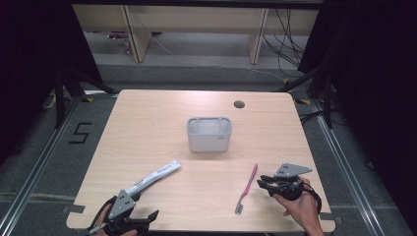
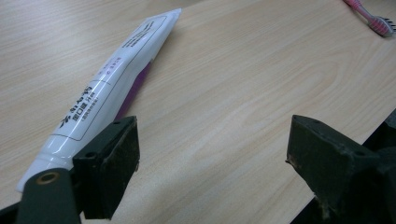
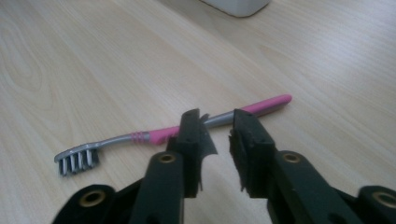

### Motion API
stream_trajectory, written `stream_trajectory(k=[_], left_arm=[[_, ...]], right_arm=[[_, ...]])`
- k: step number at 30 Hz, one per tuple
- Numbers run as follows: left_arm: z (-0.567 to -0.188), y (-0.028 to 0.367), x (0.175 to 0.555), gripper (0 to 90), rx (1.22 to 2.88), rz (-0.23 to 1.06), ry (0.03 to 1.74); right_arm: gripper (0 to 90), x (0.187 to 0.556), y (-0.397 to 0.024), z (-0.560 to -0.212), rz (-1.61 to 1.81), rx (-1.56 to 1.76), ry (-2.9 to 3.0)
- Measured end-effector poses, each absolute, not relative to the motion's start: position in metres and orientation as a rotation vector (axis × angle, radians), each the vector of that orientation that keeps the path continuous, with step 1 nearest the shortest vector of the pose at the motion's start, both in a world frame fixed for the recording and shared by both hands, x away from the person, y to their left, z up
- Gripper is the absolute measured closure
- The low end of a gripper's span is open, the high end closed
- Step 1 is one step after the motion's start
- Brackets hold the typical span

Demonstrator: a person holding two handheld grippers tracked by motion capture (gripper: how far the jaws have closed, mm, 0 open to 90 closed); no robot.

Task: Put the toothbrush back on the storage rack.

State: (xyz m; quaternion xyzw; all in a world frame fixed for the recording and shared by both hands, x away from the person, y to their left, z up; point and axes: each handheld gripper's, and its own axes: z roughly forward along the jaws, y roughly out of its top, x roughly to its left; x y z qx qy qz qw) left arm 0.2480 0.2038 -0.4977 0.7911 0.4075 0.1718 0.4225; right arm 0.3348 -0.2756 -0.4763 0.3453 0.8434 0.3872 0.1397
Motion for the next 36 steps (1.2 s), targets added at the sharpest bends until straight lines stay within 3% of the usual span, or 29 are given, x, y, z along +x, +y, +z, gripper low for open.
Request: stream_trajectory(k=[2,7,36], left_arm=[[-0.497,0.204,0.248,16.7,1.981,0.43,1.023],[-0.497,0.204,0.248,16.7,1.989,0.43,1.021],[-0.498,0.205,0.248,16.7,1.989,0.428,1.021]], right_arm=[[85.1,0.338,-0.275,-0.477,1.118,1.004,2.44],[90.0,0.347,-0.273,-0.478,1.11,0.985,2.456],[90.0,0.396,-0.247,-0.486,1.03,1.013,2.476]])
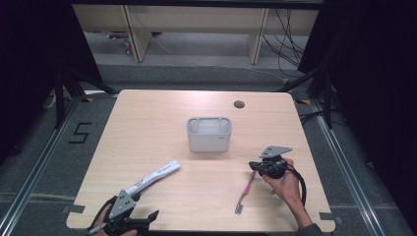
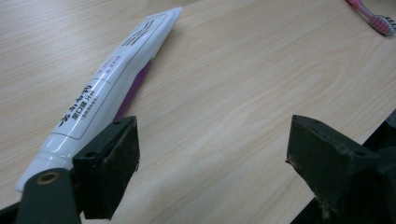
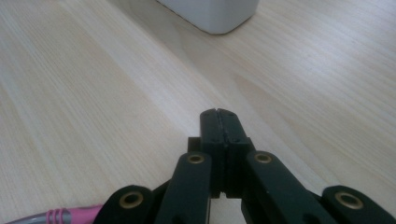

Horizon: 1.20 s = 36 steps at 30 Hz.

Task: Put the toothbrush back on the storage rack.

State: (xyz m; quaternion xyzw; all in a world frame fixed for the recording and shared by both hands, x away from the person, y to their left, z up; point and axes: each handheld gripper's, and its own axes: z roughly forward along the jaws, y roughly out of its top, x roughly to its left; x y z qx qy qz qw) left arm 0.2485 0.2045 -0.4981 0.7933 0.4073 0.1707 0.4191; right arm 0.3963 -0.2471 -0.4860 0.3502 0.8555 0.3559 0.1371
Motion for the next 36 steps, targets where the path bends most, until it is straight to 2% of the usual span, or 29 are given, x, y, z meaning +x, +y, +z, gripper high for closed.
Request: stream_trajectory(k=[14,16,36], left_arm=[[-0.498,0.205,0.248,16.7,2.001,0.43,1.011],[-0.498,0.204,0.248,16.7,1.991,0.429,1.015],[-0.498,0.204,0.248,16.7,1.992,0.429,1.007]], right_arm=[[90.0,0.401,-0.248,-0.494,0.932,1.083,2.507],[90.0,0.405,-0.249,-0.497,0.96,0.993,2.505],[90.0,0.381,-0.273,-0.497,0.901,1.084,2.537]])
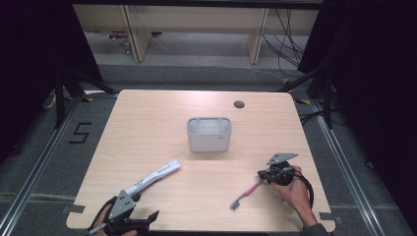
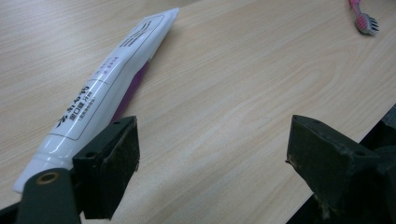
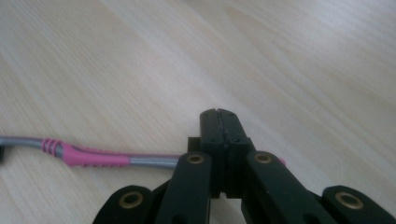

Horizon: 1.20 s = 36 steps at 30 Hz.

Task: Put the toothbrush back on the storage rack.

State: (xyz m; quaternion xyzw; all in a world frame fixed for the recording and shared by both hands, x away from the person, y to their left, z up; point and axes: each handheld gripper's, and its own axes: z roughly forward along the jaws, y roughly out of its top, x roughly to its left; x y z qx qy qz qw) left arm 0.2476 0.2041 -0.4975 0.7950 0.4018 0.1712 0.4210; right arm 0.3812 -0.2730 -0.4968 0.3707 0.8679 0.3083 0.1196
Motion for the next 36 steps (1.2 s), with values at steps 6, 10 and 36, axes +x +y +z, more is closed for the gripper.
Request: stream_trajectory(k=[6,10,36], left_arm=[[-0.498,0.204,0.248,16.7,1.994,0.429,1.007],[-0.498,0.204,0.248,16.7,1.995,0.432,1.008],[-0.498,0.204,0.248,16.7,1.98,0.428,1.019]], right_arm=[[90.0,0.368,-0.287,-0.496,0.918,1.118,2.513],[90.0,0.36,-0.294,-0.496,0.924,1.138,2.511],[89.9,0.318,-0.296,-0.494,0.917,1.09,2.589]])
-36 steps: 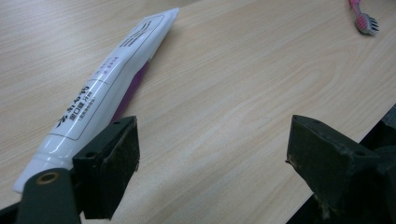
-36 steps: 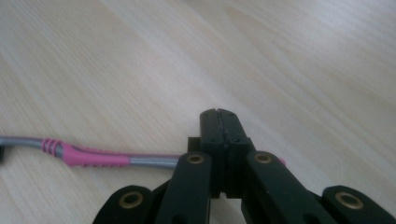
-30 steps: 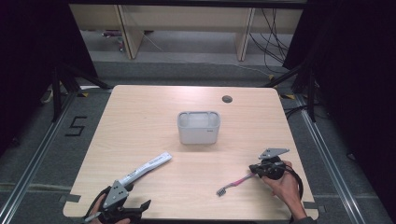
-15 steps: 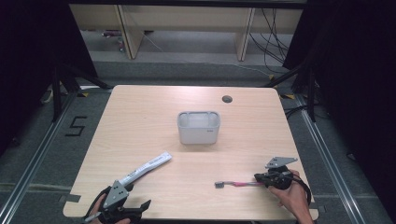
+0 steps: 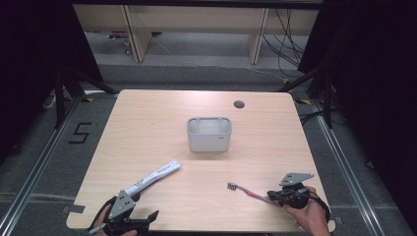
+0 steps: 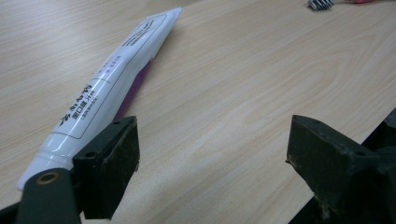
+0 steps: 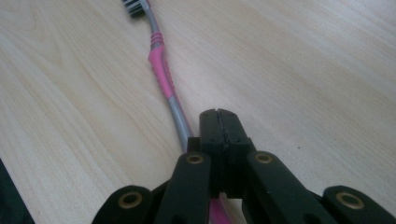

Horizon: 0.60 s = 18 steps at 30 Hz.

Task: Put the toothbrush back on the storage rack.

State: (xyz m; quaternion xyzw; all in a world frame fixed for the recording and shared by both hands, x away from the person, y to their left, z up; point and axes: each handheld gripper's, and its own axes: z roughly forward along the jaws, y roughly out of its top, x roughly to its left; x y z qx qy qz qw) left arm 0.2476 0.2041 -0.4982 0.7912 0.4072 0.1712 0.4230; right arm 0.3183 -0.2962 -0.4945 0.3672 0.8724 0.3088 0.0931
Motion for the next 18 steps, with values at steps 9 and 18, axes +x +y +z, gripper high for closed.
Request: stream_trajectory(k=[9,18], left_arm=[[-0.498,0.205,0.248,16.7,1.996,0.43,1.017],[-0.498,0.204,0.248,16.7,1.996,0.429,1.016]], right_arm=[[83.2,0.314,-0.291,-0.488,0.913,1.019,2.616],[75.0,0.311,-0.279,-0.474,0.84,0.972,2.632]])
